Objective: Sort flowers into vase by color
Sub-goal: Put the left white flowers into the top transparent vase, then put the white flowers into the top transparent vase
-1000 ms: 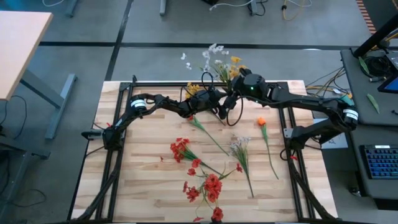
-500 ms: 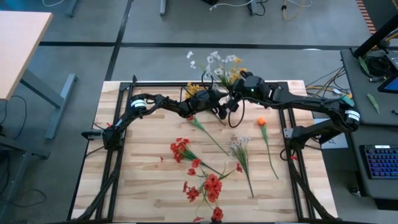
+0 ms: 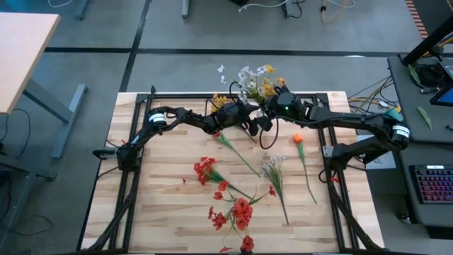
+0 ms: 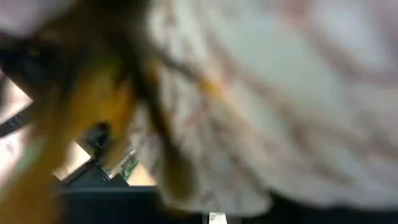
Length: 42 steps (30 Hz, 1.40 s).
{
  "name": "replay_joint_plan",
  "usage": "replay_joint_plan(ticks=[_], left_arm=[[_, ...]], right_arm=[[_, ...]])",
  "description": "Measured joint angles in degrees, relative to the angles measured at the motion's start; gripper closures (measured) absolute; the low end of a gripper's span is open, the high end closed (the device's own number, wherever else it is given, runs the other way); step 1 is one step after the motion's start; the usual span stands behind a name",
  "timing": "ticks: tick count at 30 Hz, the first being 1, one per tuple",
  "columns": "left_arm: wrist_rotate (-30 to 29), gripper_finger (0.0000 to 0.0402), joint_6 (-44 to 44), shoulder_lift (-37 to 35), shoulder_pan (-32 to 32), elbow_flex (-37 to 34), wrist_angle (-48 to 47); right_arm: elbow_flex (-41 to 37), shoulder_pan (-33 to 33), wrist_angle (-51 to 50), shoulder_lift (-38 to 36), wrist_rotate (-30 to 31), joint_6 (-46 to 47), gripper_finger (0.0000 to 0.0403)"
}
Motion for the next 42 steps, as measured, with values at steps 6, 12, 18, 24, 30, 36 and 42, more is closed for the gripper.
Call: replay_joint_plan(ticks=[6, 12, 18, 24, 30, 36, 42], left_arm=[[0.00, 0.0172, 0.02, 0.00, -0.01, 0.00, 0.00], [0.00, 0.0172, 0.02, 0.00, 0.00, 0.00, 0.00], [-0.02, 0.0172, 0.04, 0.00, -0.02, 0.00, -0.02], [0.00, 0.0172, -0.01, 0.00, -0.01, 0.00, -0.01], [0.00, 0.0172, -0.05, 0.00, -0.02, 0.00, 0.00], [0.00, 0.0169, -0.22, 0.00, -0.02, 0.00, 0.00], [0.00, 0.0150, -1.48, 0.11, -0.02, -0.08, -0.54]], right_arm=[[-1.32, 0.00, 0.49, 0.26, 0.11, -0.62, 0.0393], [-1.57, 0.00, 0.54, 0.82, 0.18, -1.31, 0.0393], [-1.72, 0.02, 0.23, 1.84, 0.22, -1.47, 0.0394], [-1.91, 0.02, 0.80, 1.73, 0.51, -1.47, 0.0387], [-2.05, 0.04, 0.40, -0.90, 0.46, -0.02, 0.0343], [-2.05, 0.07, 0.42, -3.50, 0.20, 1.11, 0.0273], [-2.01, 0.09, -0.80, -7.54, -0.08, 3.95, 0.0216]])
